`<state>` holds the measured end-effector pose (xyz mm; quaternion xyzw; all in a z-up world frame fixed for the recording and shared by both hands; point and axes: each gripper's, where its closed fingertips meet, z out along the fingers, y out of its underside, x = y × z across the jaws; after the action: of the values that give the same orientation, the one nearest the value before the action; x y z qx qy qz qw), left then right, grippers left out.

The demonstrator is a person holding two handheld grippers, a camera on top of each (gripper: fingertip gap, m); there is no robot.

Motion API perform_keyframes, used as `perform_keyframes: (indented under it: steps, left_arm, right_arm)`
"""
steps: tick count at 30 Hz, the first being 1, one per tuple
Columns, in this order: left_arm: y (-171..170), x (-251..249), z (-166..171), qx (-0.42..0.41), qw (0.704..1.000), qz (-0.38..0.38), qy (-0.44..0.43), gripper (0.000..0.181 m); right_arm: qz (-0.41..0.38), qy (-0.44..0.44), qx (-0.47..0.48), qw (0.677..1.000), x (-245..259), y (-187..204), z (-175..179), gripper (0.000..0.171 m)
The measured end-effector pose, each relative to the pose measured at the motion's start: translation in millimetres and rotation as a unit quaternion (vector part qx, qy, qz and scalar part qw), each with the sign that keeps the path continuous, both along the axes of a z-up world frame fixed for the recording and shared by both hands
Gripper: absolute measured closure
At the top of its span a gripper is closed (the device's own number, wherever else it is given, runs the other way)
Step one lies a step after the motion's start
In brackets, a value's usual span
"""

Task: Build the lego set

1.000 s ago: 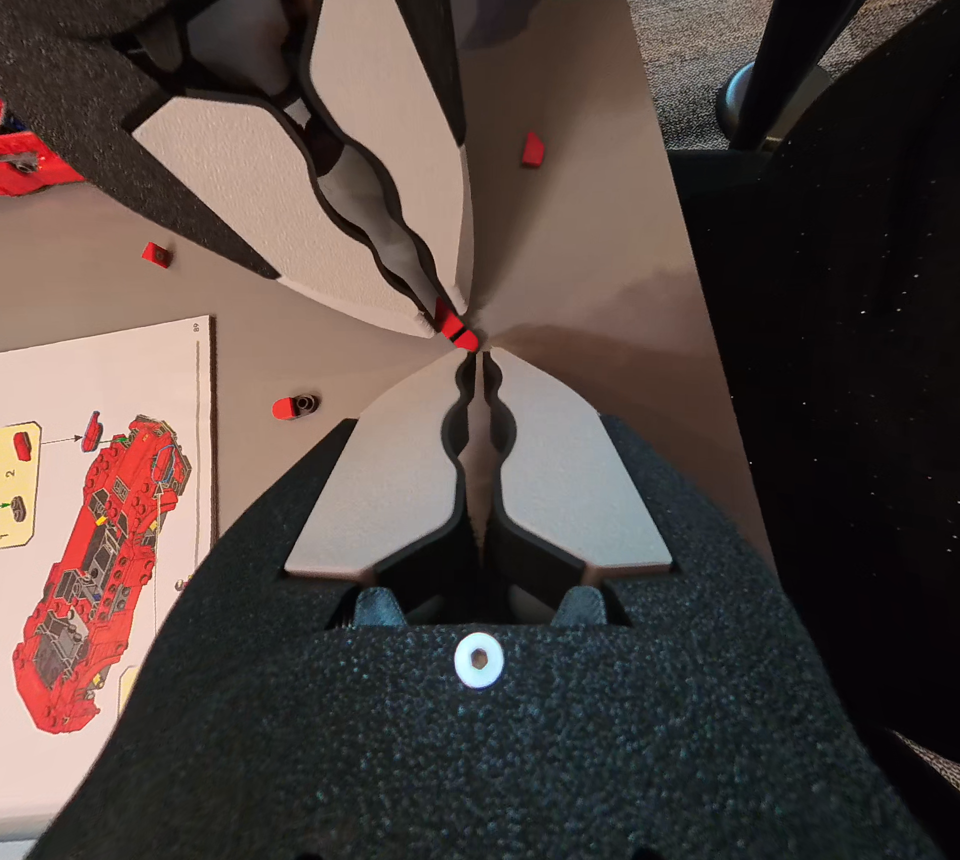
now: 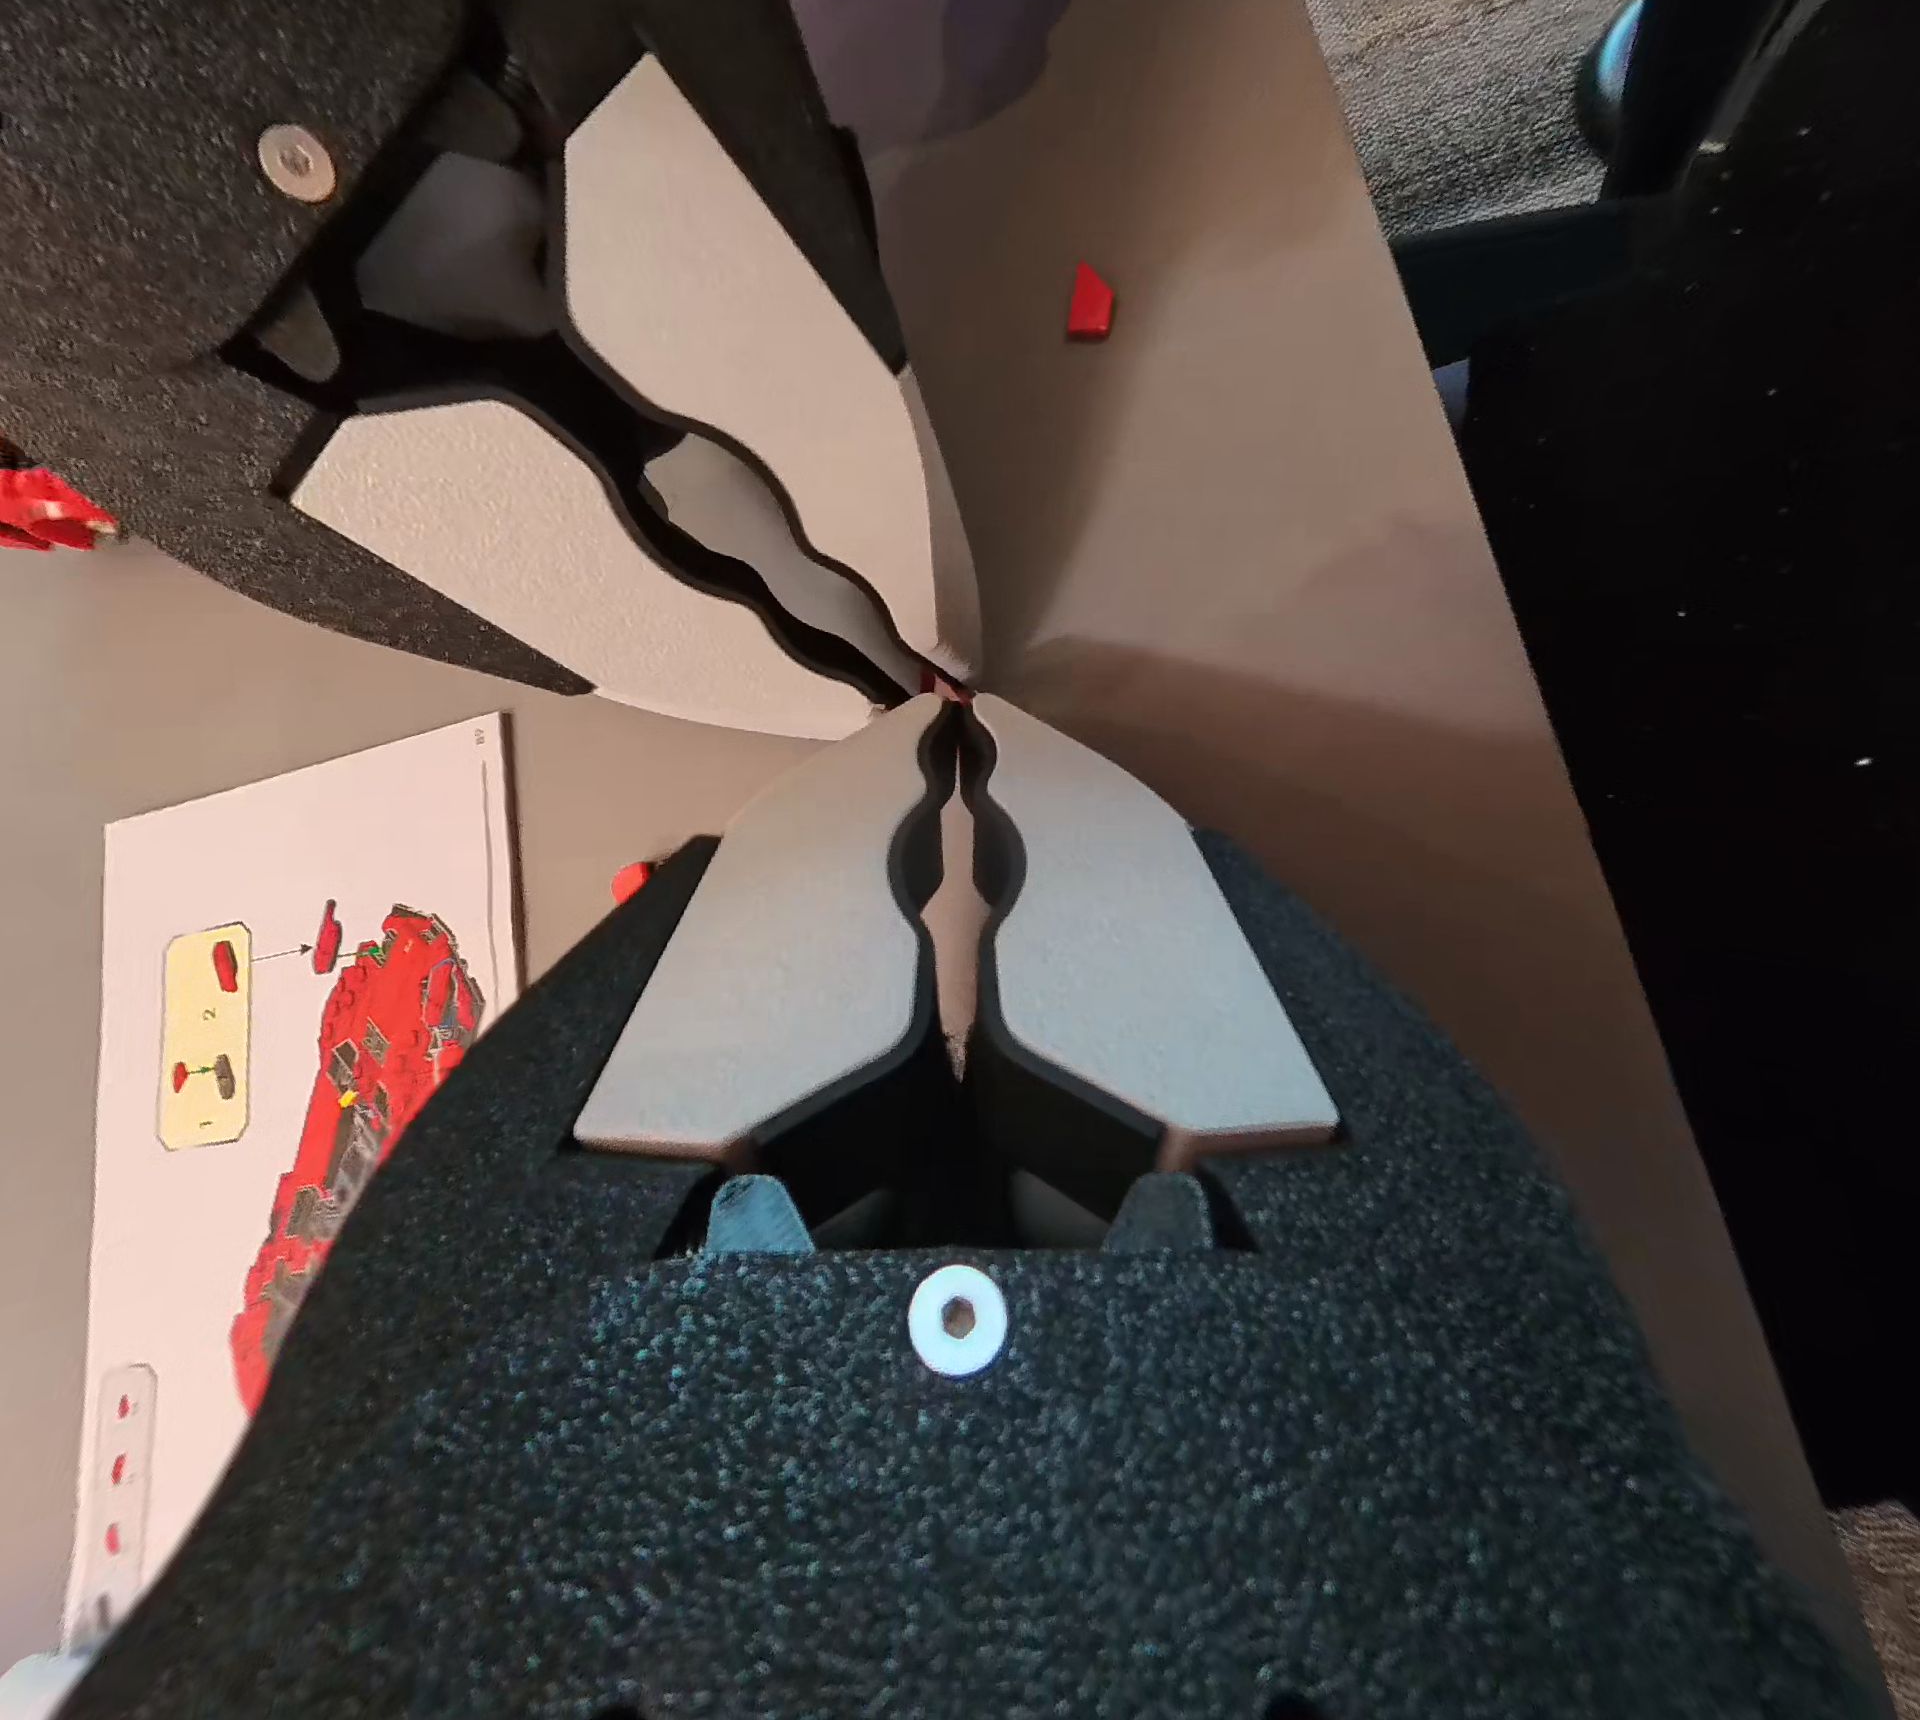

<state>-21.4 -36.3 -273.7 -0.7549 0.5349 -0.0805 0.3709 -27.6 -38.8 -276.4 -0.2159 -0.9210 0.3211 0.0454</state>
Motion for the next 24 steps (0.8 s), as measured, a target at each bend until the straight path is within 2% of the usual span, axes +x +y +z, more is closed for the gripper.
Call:
perform_keyframes:
  steps: [1,10,19,24]
  left_arm:
    - [-0.2,-0.1,-0.1,-0.01,1.0,0.003,-0.004,0.181]
    - [-2.5,-0.5,-1.7,-0.11,0.992,0.028,-0.053,0.181]
    - [-3.4,0.2,-1.7,-0.11,0.993,0.024,-0.044,0.181]
    - [-4.5,0.5,-1.8,-0.107,0.994,0.02,-0.032,0.181]
  right_arm:
    - [-0.001,-0.001,-0.001,1.0,0.0,0.0,-0.1,0.164]
    - [-0.009,-0.005,-0.007,1.0,-0.4,0.1,-1.6,0.163]
    - [-0.026,0.007,-0.026,0.999,1.5,2.3,0.3,0.16]
    - [-0.048,0.012,-0.059,0.997,0.5,3.0,12.2,0.171]
